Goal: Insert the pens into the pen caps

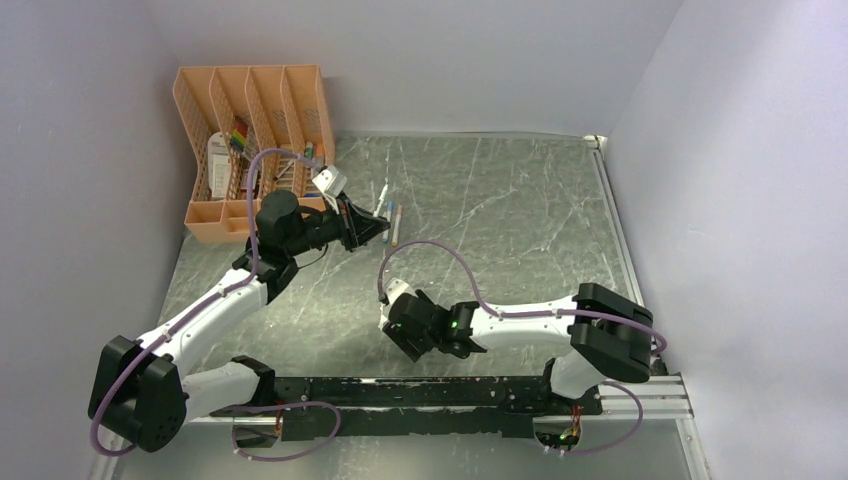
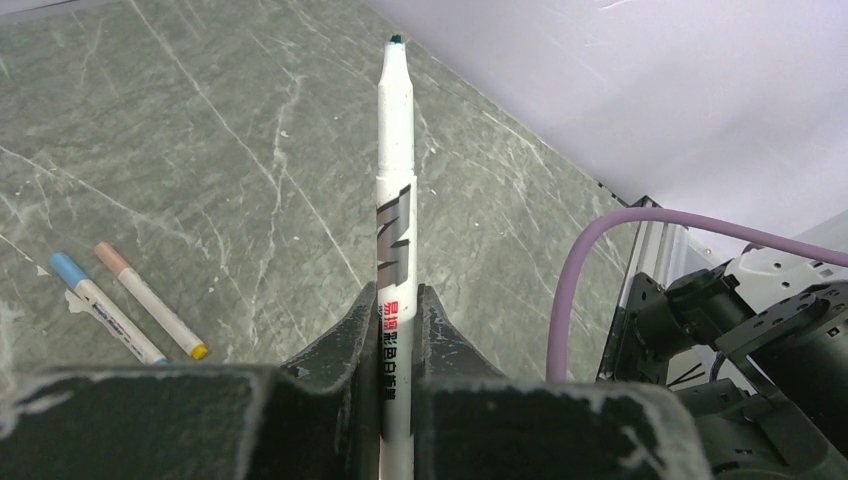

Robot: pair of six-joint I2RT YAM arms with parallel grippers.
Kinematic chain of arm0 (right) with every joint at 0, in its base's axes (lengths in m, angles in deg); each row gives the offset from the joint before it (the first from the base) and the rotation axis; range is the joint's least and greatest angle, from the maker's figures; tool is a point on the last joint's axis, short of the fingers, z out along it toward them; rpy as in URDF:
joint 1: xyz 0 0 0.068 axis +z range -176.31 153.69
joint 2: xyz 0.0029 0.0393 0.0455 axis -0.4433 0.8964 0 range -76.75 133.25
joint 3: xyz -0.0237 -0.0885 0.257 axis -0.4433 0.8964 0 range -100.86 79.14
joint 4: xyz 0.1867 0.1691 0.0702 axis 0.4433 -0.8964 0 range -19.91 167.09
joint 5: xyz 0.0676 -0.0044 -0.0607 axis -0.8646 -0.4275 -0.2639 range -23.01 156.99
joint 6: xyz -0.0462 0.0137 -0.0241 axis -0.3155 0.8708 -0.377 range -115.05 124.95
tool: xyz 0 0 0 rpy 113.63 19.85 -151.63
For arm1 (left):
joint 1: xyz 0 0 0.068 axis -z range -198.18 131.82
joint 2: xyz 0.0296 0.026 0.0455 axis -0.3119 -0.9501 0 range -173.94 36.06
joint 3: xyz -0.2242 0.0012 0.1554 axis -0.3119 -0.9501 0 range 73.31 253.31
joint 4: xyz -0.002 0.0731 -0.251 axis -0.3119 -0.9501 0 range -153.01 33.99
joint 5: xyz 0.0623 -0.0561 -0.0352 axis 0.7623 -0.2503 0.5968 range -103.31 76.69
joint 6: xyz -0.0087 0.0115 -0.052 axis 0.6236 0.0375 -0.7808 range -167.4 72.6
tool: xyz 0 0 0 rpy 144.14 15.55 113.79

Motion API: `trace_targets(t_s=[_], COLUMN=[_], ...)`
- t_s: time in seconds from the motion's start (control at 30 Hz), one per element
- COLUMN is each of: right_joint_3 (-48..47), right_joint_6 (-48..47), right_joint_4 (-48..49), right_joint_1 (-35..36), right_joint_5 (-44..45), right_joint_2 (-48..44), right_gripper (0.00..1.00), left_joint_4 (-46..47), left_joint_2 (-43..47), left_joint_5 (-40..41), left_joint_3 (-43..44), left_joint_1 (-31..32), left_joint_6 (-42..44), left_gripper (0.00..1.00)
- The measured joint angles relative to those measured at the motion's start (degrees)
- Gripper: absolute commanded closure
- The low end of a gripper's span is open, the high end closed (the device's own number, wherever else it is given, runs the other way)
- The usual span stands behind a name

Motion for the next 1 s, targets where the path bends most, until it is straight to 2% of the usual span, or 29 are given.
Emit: trace_targets(t_s=[0.53,0.67,0.83,1.0], right_joint_3=[-1.84,-2.6,-2.58,-2.51], right_joint_6=[0.98,0.9,0.59,0.68], right_joint_4=[1.64,2.73,2.75,2.62], right_joint_1=[-2.23,-3.98,-5.29,-5.57], right_joint_5=[0.2,-0.46,-0.87,-1.29], right_joint_2=[3.37,4.39,4.39,4.39], right_gripper=[0.35,0.41,0.61,0.64], left_joint_4=[-0.02,-0.04,-0.04,-0.04], left_joint_2=[0.0,0.0,0.0,0.0], left_joint_5=[-0.07,-0.09,-0.09,-0.09], left_joint_3=[0.0,0.0,0.0,0.0], left_joint_1=[-0.17,-0.22,-0.22,-0.22], left_joint_6=[0.02,0.02,0.02,0.02], left_gripper=[0.93,0.93,0.93,0.93])
